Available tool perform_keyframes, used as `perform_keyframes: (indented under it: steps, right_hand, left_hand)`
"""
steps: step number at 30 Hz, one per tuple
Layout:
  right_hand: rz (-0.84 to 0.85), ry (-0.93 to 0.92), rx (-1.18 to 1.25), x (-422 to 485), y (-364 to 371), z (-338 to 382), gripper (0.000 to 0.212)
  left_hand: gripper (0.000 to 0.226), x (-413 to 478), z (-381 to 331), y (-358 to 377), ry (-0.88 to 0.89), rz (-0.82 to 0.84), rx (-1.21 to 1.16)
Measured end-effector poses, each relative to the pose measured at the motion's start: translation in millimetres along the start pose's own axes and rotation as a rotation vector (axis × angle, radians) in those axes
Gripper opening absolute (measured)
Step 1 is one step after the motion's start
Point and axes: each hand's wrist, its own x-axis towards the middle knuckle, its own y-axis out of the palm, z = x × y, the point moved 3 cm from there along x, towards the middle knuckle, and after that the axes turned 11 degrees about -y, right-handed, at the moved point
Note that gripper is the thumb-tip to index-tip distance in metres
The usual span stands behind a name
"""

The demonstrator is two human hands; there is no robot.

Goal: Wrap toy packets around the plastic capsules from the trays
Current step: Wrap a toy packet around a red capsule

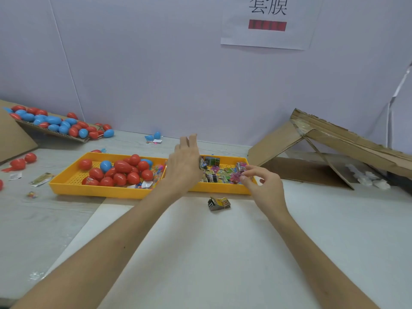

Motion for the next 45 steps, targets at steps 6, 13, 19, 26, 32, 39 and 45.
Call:
perform_keyframes:
  steps: [6, 13, 19, 26, 32, 39, 45]
  right_hand:
    - [-0.063, -0.041, 0.022, -1, -4, 4, 0.006]
    - [-0.083, -0.082, 0.039, -3, -3, 8, 0.011]
    - [-0.086, -0.128, 0.038, -5, -3, 13, 0.015]
    - [-0.048, -0.106, 0.145, -7, -1, 15, 0.012]
    - [-0.044, -0.095, 0.234, -9, -1, 19, 0.012]
    - [0.019, -0.059, 0.388, -7, 3, 20, 0.01]
    - [0.147, -0.008, 0.509, -11, 12, 20, 0.029]
  left_hand:
    - [0.114, 25, -1, 7, 0.017, -0.125, 0.461]
    - [0.111, 36, 10, 9, -0.073, -0.059, 0.545]
    - [0.107, 34, 20, 9, -0.052, -0.109, 0.501]
    - [0.064, 33, 20, 1, -0.044, -0.153, 0.178]
    - [0.032, 27, 18, 4, -0.253, 0.093, -0.584]
    - [0.018, -33, 7, 8, -0.06, 0.219, -0.899]
    - [0.018, -65, 5, 21, -0.054, 0.613, -1.058]
